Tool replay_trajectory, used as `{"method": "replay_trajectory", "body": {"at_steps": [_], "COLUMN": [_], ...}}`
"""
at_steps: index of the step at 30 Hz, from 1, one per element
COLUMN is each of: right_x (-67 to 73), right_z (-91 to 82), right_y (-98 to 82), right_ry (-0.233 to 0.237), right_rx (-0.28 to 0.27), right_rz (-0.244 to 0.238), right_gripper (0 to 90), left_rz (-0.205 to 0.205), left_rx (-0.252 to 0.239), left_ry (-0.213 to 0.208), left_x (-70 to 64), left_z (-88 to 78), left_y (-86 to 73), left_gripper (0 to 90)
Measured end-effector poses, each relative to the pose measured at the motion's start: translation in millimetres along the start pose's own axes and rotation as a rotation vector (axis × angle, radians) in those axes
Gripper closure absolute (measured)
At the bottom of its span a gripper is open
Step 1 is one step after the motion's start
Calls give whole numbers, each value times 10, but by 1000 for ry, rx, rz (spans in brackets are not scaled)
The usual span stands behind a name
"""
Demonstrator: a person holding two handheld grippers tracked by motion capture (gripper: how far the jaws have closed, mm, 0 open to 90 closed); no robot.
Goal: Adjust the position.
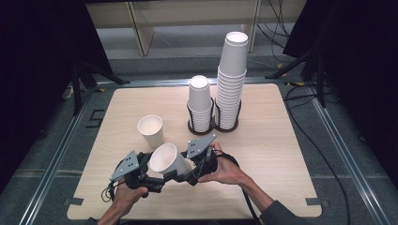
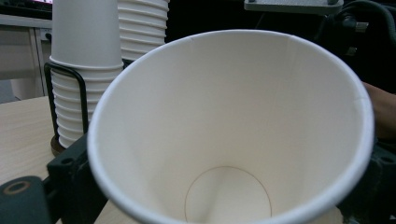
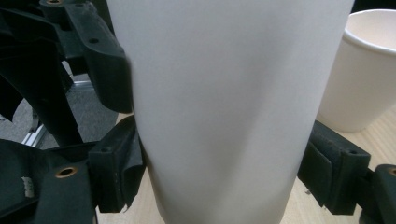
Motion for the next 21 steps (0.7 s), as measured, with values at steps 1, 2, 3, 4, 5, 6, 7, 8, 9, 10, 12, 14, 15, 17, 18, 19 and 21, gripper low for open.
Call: {"method": "replay_trajectory", "body": {"at_steps": [1, 2, 3, 4, 5, 6, 7, 8, 9, 10, 12, 14, 15, 17, 18, 19, 21], "right_x": [0, 0, 1, -1, -3, -11, -19, -22, -24, -29, -34, -49, -72, -94, -113, -124, -142], "right_z": [5, 12, 12, 13, 13, 14, 18, 21, 24, 26, 30, 24, 12, -19, -28, -52, -97], "right_y": [1, 3, -1, 0, 1, 2, 4, -1, -2, -8, -34, -72, -95, -153, -179, -205, -249], "right_ry": [0, 0, 4, 2, 0, -5, -8, -10, -12, -13, -18, -28, -40, -60, -69, -76, -93], "right_rx": [-1, -5, -3, -6, -9, -11, -12, -10, -10, -9, 9, 27, 38, 68, 73, 83, 95], "right_rz": [3, 8, 12, 12, 12, 7, 2, 4, 14, 20, 46, 53, 44, 71, 71, 72, 76], "right_gripper": [231, 231, 230, 229, 227, 225, 222, 218, 213, 205, 182, 175, 173, 172, 176, 184, 189], "left_rz": [4, 0, 1, -11, -19, -16, -15, -14, -8, -2, -2, 11, 15, 18, 21, 23, 46], "left_rx": [-1, 1, 5, 1, 2, 5, 5, 6, 6, 4, -2, 1, 3, 13, 18, 24, 45], "left_ry": [-3, -2, -3, -7, -8, -8, -6, -2, -1, 4, 15, 39, 64, 113, 140, 172, 219], "left_x": [-5, -7, -1, 0, 3, 6, 7, 10, 13, 17, 29, 75, 114, 206, 255, 299, 375], "left_z": [-1, -1, -6, -7, -11, -14, -15, -16, -17, -20, -38, -68, -86, -132, -155, -180, -228], "left_y": [2, 3, 3, 10, 11, 9, 9, 11, 16, 22, 45, 68, 74, 77, 76, 73, 64], "left_gripper": [111, 115, 120, 124, 128, 132, 136, 140, 143, 147, 151, 153, 154, 154, 154, 154, 154]}}
Point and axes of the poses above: each handheld gripper's, and its own axes: z roughly forward along the jaws, y roughly out of its top, x roughly to its left, the point moved 9 cm from there along z, roughly forward along the jaws, and after that the axes turned 12 degrees about -z, right-handed, at the moved point
